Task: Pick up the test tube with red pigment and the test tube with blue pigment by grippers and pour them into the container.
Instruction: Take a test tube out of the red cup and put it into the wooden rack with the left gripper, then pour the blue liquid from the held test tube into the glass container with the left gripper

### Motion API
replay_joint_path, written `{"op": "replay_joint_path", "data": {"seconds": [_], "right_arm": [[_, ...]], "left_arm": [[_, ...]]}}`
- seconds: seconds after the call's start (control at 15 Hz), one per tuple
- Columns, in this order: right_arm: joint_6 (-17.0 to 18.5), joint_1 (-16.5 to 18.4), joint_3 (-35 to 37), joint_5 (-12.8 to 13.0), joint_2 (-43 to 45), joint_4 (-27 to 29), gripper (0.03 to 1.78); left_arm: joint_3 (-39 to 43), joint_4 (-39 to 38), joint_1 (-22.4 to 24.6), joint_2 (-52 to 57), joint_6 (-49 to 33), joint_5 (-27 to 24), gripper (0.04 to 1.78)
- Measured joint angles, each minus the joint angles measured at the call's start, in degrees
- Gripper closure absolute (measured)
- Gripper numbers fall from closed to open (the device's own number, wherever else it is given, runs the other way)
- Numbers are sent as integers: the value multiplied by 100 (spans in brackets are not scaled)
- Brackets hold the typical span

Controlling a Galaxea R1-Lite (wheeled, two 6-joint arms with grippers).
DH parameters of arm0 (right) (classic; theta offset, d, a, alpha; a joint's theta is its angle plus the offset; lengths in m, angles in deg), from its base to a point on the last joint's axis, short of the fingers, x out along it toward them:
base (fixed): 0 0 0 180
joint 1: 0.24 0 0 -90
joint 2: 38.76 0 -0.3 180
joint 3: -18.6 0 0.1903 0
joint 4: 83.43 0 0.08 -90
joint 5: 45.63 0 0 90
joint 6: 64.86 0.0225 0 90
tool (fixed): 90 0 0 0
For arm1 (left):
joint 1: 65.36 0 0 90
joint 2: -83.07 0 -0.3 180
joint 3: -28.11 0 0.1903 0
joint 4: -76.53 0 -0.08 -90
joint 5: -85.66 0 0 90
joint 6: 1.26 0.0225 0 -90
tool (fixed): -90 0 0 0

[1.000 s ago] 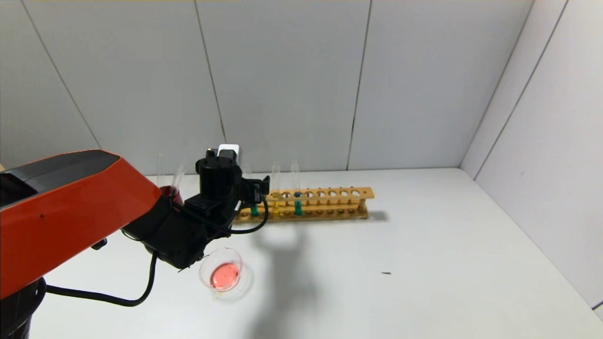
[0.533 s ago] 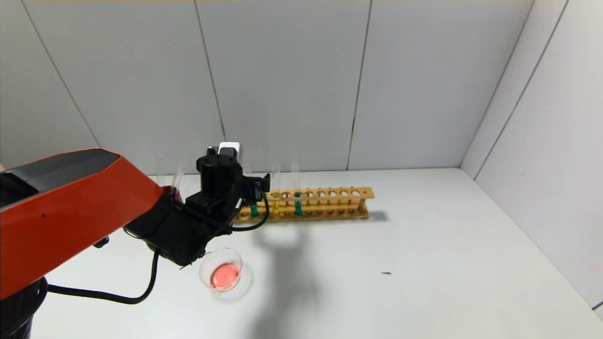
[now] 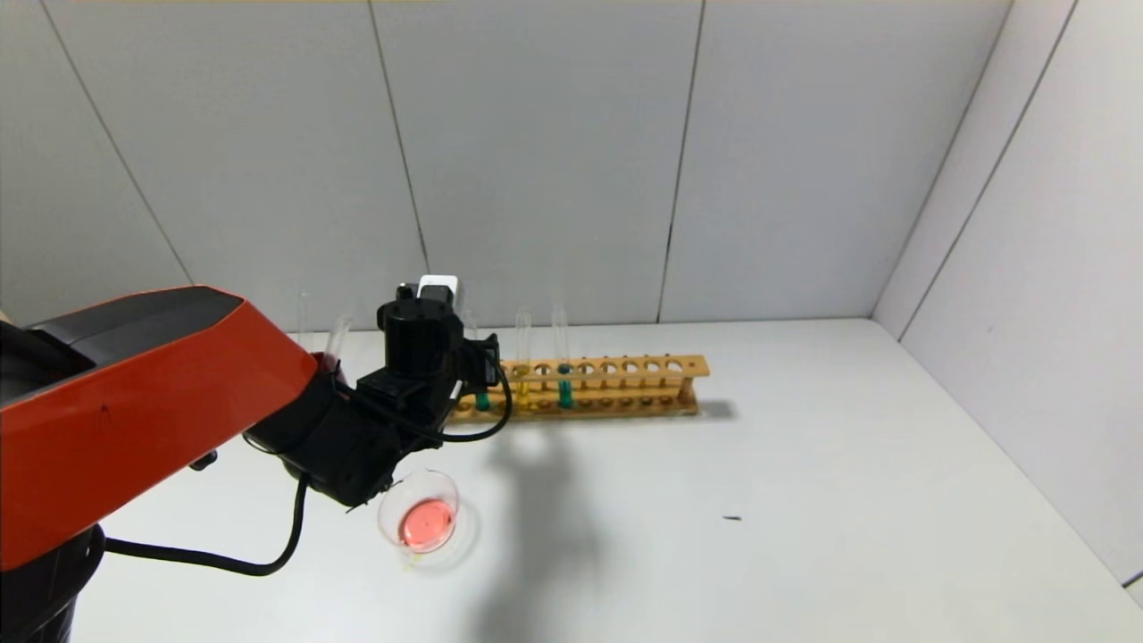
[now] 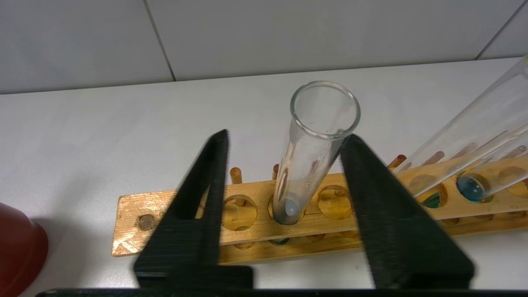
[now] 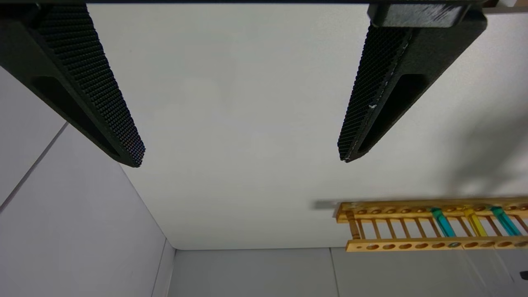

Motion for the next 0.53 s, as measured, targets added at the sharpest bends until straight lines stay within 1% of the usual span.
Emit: {"op": "replay_joint_path", "data": {"seconds": [0.13,0.2,0.27,0.53], "right_arm": [[2,0,0,-2,0,2,10],[2,0,0,-2,0,2,10],[2,0,0,-2,0,0,10],[0,0,0,0,0,0,10]], "left_arm": [[6,-5,0,-6,1,0,131],[15,-7,0,-6,1,0,143],[22,-7,-2,-6,0,0,151],[33,-7,-9,5,-2,-2,152]]}}
